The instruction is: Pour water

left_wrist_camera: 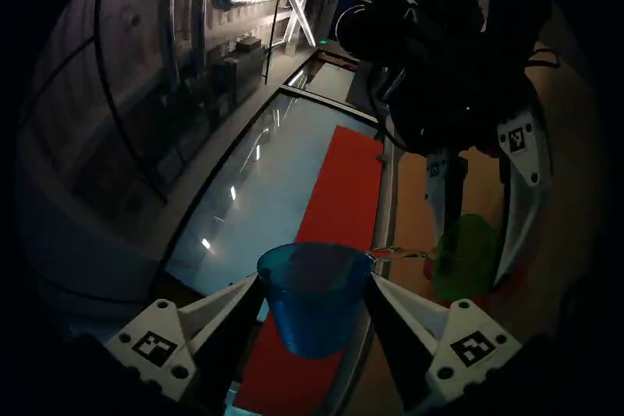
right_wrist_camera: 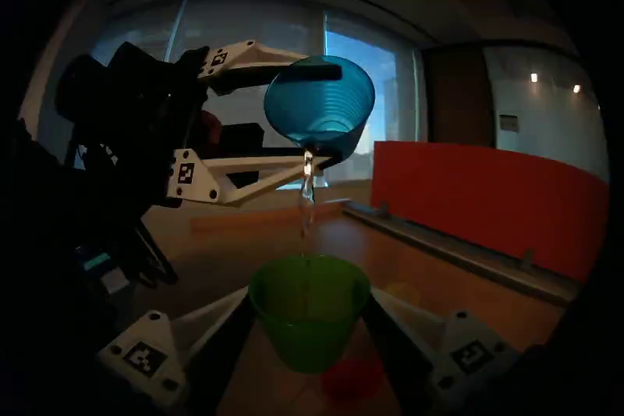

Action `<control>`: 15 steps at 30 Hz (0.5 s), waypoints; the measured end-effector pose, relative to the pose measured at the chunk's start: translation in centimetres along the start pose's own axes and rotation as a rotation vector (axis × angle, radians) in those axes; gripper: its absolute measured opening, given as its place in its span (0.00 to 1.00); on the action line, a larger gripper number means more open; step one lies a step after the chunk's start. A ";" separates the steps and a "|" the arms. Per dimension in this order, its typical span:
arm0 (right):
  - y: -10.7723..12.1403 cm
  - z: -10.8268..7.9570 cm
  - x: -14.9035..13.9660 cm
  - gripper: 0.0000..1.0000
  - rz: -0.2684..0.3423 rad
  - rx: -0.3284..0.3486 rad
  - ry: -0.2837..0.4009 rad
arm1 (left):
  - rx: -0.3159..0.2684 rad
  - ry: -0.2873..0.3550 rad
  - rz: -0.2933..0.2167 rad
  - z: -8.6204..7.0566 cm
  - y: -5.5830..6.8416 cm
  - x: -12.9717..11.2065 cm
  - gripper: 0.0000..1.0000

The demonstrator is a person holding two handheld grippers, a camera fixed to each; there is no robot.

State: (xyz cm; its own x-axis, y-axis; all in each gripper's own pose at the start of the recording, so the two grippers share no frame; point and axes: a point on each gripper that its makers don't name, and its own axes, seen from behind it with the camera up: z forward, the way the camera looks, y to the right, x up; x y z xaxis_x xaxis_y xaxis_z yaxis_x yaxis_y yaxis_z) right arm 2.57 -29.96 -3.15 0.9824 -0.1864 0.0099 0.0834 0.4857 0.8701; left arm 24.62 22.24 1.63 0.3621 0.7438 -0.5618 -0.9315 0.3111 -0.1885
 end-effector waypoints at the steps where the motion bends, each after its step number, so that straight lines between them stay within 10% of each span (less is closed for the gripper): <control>1: 0.0 0.0 0.0 0.90 0.000 0.000 0.001 | 0.000 0.000 0.001 0.0 0.0 0.0 0.85; 15: 0.2 -0.2 0.0 0.90 -0.001 -0.001 0.007 | 0.017 0.009 0.064 -0.3 -0.4 0.6 0.85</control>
State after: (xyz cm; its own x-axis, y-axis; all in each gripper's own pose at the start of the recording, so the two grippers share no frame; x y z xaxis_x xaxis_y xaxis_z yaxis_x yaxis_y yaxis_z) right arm 2.65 -29.76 -3.09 0.9835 -0.1807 0.0057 0.0843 0.4865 0.8696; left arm 25.18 22.39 1.18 0.3016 0.7569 -0.5798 -0.9519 0.2733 -0.1384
